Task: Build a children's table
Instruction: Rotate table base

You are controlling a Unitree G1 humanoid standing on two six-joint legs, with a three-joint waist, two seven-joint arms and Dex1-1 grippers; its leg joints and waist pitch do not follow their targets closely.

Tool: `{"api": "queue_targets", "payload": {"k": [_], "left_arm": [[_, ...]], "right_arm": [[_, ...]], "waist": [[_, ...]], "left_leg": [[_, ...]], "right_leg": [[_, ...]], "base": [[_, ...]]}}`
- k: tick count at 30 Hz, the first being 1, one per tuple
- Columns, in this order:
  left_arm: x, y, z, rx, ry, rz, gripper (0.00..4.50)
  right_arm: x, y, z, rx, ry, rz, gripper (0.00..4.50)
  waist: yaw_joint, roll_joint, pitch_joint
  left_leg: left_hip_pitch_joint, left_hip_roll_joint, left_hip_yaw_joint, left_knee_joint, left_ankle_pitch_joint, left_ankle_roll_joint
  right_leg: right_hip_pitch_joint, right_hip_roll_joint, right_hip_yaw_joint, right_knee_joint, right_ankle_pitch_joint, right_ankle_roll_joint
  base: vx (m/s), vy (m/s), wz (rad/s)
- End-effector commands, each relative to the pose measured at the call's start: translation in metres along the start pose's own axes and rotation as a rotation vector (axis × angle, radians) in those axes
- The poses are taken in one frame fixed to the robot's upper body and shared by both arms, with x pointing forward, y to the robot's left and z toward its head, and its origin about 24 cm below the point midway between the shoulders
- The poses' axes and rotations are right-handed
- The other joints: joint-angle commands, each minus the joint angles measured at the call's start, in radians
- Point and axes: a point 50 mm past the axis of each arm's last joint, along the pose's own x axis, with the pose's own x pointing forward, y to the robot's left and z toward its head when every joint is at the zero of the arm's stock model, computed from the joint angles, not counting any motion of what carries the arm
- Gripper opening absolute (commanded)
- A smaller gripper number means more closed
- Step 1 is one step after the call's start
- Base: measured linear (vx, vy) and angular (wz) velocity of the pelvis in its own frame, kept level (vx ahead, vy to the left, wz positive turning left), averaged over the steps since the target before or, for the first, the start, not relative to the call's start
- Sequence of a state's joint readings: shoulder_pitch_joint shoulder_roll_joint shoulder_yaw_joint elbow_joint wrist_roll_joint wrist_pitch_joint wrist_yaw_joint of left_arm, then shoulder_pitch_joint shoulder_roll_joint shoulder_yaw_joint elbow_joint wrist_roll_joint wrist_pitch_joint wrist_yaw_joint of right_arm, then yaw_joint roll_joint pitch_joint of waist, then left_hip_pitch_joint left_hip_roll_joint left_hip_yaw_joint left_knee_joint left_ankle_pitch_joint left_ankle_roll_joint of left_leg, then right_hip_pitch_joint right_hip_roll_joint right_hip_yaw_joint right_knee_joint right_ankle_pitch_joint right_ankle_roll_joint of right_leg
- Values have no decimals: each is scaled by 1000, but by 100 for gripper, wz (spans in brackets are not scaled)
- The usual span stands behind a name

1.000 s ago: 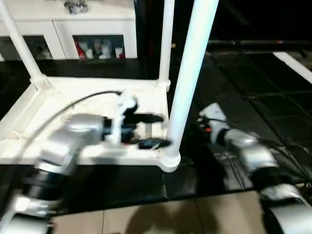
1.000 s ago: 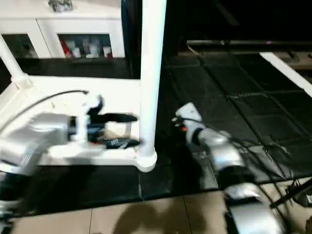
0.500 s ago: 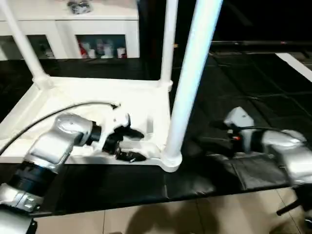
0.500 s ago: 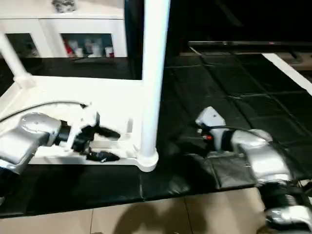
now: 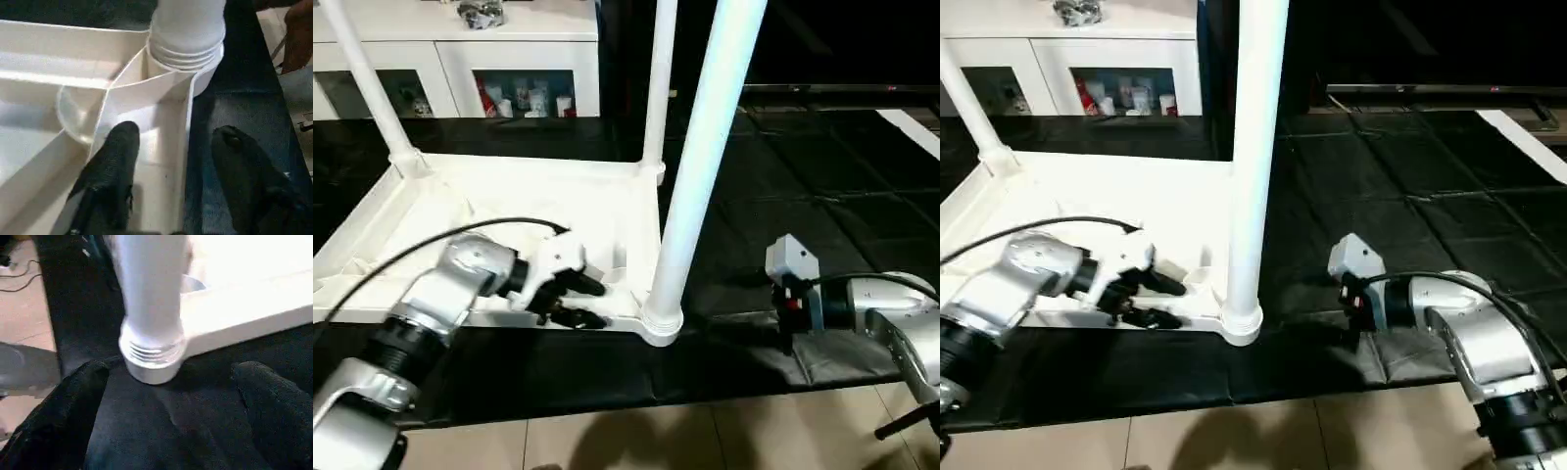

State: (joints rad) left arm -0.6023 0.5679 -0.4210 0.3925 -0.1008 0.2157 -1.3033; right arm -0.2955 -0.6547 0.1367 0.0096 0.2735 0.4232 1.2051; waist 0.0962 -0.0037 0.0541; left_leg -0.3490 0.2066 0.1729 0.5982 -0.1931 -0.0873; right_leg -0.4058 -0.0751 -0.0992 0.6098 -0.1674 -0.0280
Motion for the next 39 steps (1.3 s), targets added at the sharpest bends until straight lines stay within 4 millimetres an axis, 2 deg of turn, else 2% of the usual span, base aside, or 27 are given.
{"api": "queue_targets", "payload": {"k": [1, 4, 5, 6, 12, 14, 15, 19, 20, 23, 24, 28, 32, 35, 39], "left_arm": [[6, 1, 2, 49, 34, -6, 231], [9, 1, 1, 56, 36, -5, 210], [11, 1, 1, 57, 34, -6, 195], [11, 1, 2, 58, 34, -8, 187], [12, 5, 2, 67, 43, 2, 144], [11, 6, 1, 68, 51, 4, 129], [10, 6, 0, 68, 56, 4, 104], [8, 6, -2, 70, 66, 4, 83], [8, 6, -2, 69, 66, 5, 60], [7, 6, -3, 66, 68, -1, 51], [6, 5, -4, 63, 77, -13, 31], [6, 3, -8, 67, 102, -25, 6], [6, 5, -8, 61, 98, -10, 3], [9, 8, -2, 19, 44, 15, 3], [23, 21, 10, -63, -42, 110, 3]], "right_arm": [[2, -2, -3, -1, 16, 5, 450], [5, -5, -8, 4, 23, -4, 450], [6, -6, -9, 8, 24, -4, 450], [8, -7, -11, 10, 25, -4, 450], [16, -8, -22, 23, 31, 9, 450], [18, -7, -25, 27, 26, 27, 450], [19, -6, -26, 28, 24, 37, 450], [22, -4, -28, 27, 20, 57, 450], [22, -4, -29, 24, 18, 57, 450], [22, -4, -27, 11, -14, 42, 450], [20, -4, -22, -3, -41, 31, 450], [14, -5, -17, -20, -44, 30, 450], [8, -7, -12, -33, -44, 24, 450], [3, -6, -4, -45, -60, 18, 450], [5, -9, 13, -64, -76, -9, 450]], "waist": [[5, 0, -66], [5, 0, -67], [7, 6, -67], [6, 2, -68], [5, 4, -68], [5, 3, -68], [5, 3, -67], [6, 2, -67], [6, 2, -68], [6, 3, -67], [6, 3, -67], [6, 3, -66], [6, 0, -66], [7, -1, -65], [10, -2, -67]], "left_leg": [[-1, 19, -6, -67, -202, 38], [-1, 19, -6, -65, -198, 33], [0, 20, -7, -65, -200, 33], [-1, 19, -6, -65, -197, 34], [-1, 19, -6, -65, -201, 37], [0, 19, -6, -65, -207, 37], [0, 19, -6, -65, -209, 37], [-2, 21, -6, -66, -203, 40], [-1, 21, -6, -66, -202, 40], [-1, 21, -6, -66, -206, 39], [-1, 21, -7, -67, -209, 39], [0, 22, -7, -68, -210, 41], [-1, 20, -6, -67, -203, 42], [-1, 19, -5, -66, -198, 46], [0, 18, -5, -63, -194, 48]], "right_leg": [[58, -65, 50, -93, -383, -118], [59, -68, 50, -93, -386, -121], [57, -68, 50, -93, -381, -125], [59, -66, 50, -91, -364, -129], [60, -65, 48, -90, -340, -146], [60, -66, 48, -90, -347, -145], [60, -65, 48, -91, -354, -143], [61, -66, 49, -88, -349, -142], [61, -67, 49, -88, -347, -143], [60, -67, 49, -89, -354, -146], [60, -67, 49, -90, -359, -144], [60, -66, 50, -90, -358, -139], [61, -66, 50, -88, -354, -141], [61, -65, 49, -90, -369, -134], [59, -64, 47, -92, -382, -128]], "base": [[0, 0, 0], [0, 0, 0], [0, 0, 0], [0, 0, 0], [0, 0, 0], [0, 0, 0], [0, 0, 0], [0, 0, 0], [0, 0, 0], [0, 0, 0], [0, 0, 0], [0, 0, 0], [0, 0, 0], [0, 0, 0], [0, 0, 0]]}}
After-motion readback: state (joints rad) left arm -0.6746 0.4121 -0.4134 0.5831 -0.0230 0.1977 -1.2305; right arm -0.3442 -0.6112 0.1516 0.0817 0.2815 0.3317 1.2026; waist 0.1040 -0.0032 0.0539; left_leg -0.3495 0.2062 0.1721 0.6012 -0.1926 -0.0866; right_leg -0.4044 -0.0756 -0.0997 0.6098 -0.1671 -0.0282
